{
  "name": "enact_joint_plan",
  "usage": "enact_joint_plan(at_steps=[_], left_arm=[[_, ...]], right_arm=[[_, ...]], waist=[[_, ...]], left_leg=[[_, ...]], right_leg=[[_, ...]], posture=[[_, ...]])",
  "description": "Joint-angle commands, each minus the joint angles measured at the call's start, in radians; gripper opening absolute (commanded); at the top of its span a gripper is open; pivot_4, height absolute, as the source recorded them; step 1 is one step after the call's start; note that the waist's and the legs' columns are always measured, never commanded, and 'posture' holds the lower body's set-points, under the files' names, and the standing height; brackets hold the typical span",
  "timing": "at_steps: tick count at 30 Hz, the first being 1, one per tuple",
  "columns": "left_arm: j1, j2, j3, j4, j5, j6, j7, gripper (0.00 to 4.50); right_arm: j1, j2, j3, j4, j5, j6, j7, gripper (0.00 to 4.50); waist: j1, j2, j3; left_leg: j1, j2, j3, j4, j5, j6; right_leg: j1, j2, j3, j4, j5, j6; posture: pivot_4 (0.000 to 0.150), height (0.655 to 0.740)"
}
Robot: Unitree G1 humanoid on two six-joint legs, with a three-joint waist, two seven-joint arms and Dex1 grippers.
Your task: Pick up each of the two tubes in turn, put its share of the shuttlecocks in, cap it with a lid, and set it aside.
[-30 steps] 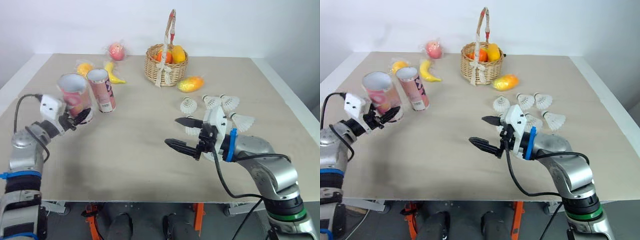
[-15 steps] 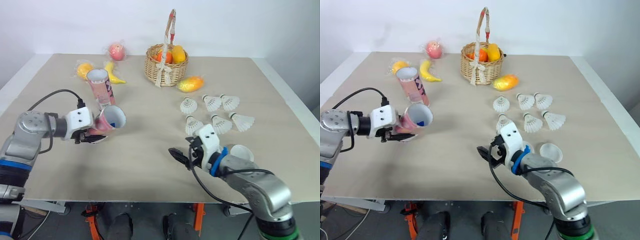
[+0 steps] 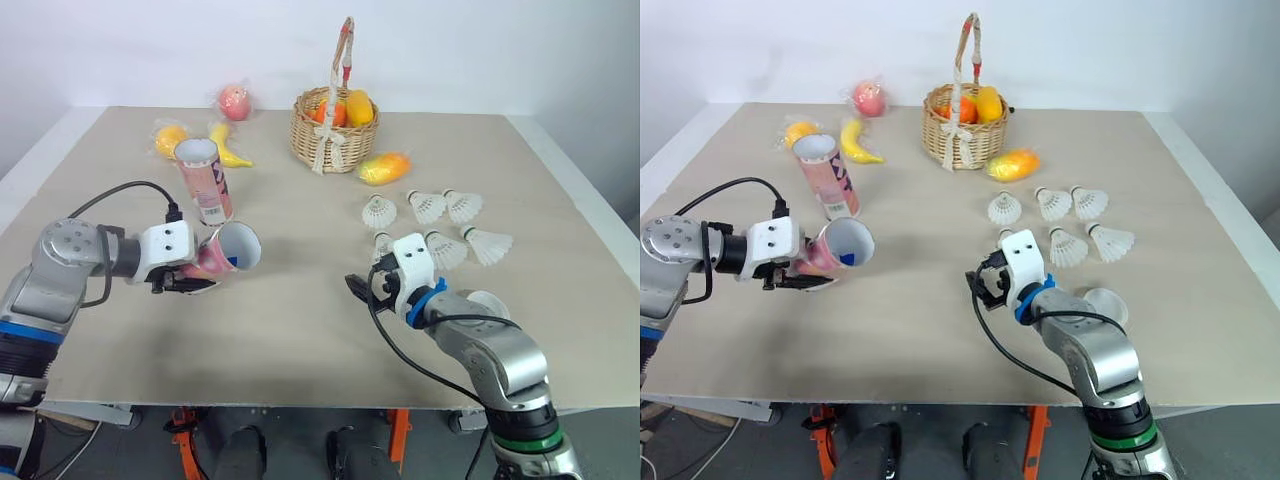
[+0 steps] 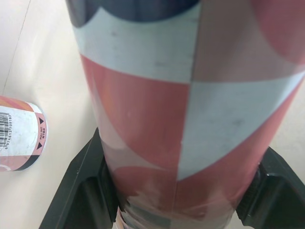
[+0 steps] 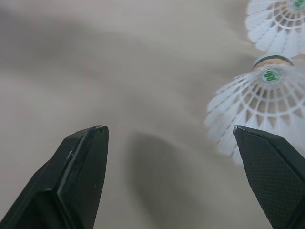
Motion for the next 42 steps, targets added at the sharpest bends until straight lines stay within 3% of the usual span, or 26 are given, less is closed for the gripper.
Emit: enact_joint_plan(at_steps=[1, 7, 8, 10, 17, 18, 25, 30, 33, 36, 42], left_arm=[[0.019, -0.028, -0.015, -0.054, -0.050, 0.028, -0.034, 2.72], [0.025, -0.041, -0.013, -0.070, -0.047, 0.036, -0.035, 2.72], [0.027, -0.043, -0.015, -0.073, -0.047, 0.037, -0.035, 2.71], [0.034, -0.048, -0.016, -0.082, -0.054, 0.040, -0.038, 2.70], [0.063, -0.049, -0.021, -0.143, -0.047, 0.056, -0.022, 2.70], [0.067, -0.051, -0.020, -0.154, -0.051, 0.059, -0.021, 2.70], [0.078, -0.049, -0.019, -0.189, -0.053, 0.085, -0.019, 2.70], [0.080, -0.044, -0.027, -0.194, -0.055, 0.104, -0.031, 2.70], [0.077, -0.044, -0.031, -0.190, -0.058, 0.108, -0.036, 2.70], [0.076, -0.048, -0.034, -0.186, -0.064, 0.113, -0.041, 2.70], [0.062, -0.069, -0.050, -0.158, -0.067, 0.125, -0.053, 2.70]], right_arm=[[-0.040, 0.024, 0.000, 0.055, -0.044, -0.065, -0.011, 4.50], [-0.060, 0.061, 0.043, 0.143, -0.116, -0.151, -0.005, 4.50], [-0.060, 0.065, 0.048, 0.156, -0.132, -0.163, -0.012, 4.25], [-0.062, 0.067, 0.058, 0.182, -0.168, -0.187, -0.027, 3.71], [-0.060, 0.073, 0.079, 0.178, -0.256, -0.211, -0.052, 0.24], [-0.056, 0.072, 0.086, 0.171, -0.264, -0.215, -0.045, 0.06], [-0.021, 0.056, 0.109, 0.109, -0.259, -0.287, 0.057, 0.06], [-0.011, -0.138, 0.100, -0.007, -0.182, -0.532, 0.377, 0.06], [-0.064, -0.259, 0.055, -0.051, -0.104, -0.616, 0.570, 0.06], [-0.127, -0.293, 0.058, -0.062, -0.050, -0.618, 0.656, 0.06], [-0.249, -0.303, 0.192, 0.018, -0.143, -0.724, 0.789, 0.06]], waist=[[0.001, 0.000, 0.000], [0.002, 0.000, 0.000], [0.002, 0.000, 0.000], [0.002, 0.000, 0.000], [0.002, 0.000, 0.000], [0.002, 0.000, 0.000], [0.002, 0.000, 0.000], [0.002, 0.001, 0.000], [0.003, 0.003, 0.002], [0.002, 0.003, 0.002], [0.003, 0.004, 0.002]], left_leg=[[0.000, 0.000, 0.000, 0.000, 0.000, 0.000], [-0.001, -0.002, 0.000, 0.001, 0.000, 0.000], [-0.001, -0.002, 0.000, 0.001, 0.000, 0.000], [-0.001, -0.002, 0.000, 0.001, 0.000, 0.000], [-0.001, -0.002, 0.000, 0.003, 0.000, 0.000], [-0.001, -0.002, 0.000, 0.003, 0.000, 0.000], [-0.001, -0.002, 0.000, 0.003, 0.000, 0.000], [-0.001, -0.003, 0.000, 0.003, 0.000, 0.000], [-0.001, -0.003, 0.000, 0.004, 0.000, 0.000], [0.000, -0.002, 0.000, 0.005, 0.000, 0.001], [0.001, 0.000, -0.001, 0.005, 0.000, 0.001]], right_leg=[[0.000, 0.000, 0.000, 0.000, 0.000, 0.000], [0.001, -0.002, 0.000, 0.000, 0.000, 0.000], [0.001, -0.002, 0.000, 0.000, 0.000, 0.000], [0.001, -0.003, 0.000, 0.000, 0.000, 0.001], [0.002, -0.003, 0.000, 0.000, 0.001, 0.002], [0.002, -0.003, 0.000, 0.000, 0.001, 0.002], [0.001, -0.003, 0.000, 0.000, 0.001, 0.002], [0.002, -0.004, 0.000, -0.001, 0.000, 0.005], [0.002, -0.004, 0.000, -0.001, -0.001, 0.005], [0.003, -0.003, 0.000, 0.000, 0.000, 0.004], [0.003, 0.000, -0.001, 0.000, 0.000, 0.002]], posture=[[0.150, 0.7400], [0.150, 0.7400], [0.150, 0.7400], [0.150, 0.7400], [0.150, 0.7400], [0.150, 0.7400], [0.150, 0.7400], [0.150, 0.7400], [0.150, 0.7400], [0.150, 0.7400], [0.150, 0.7400]])
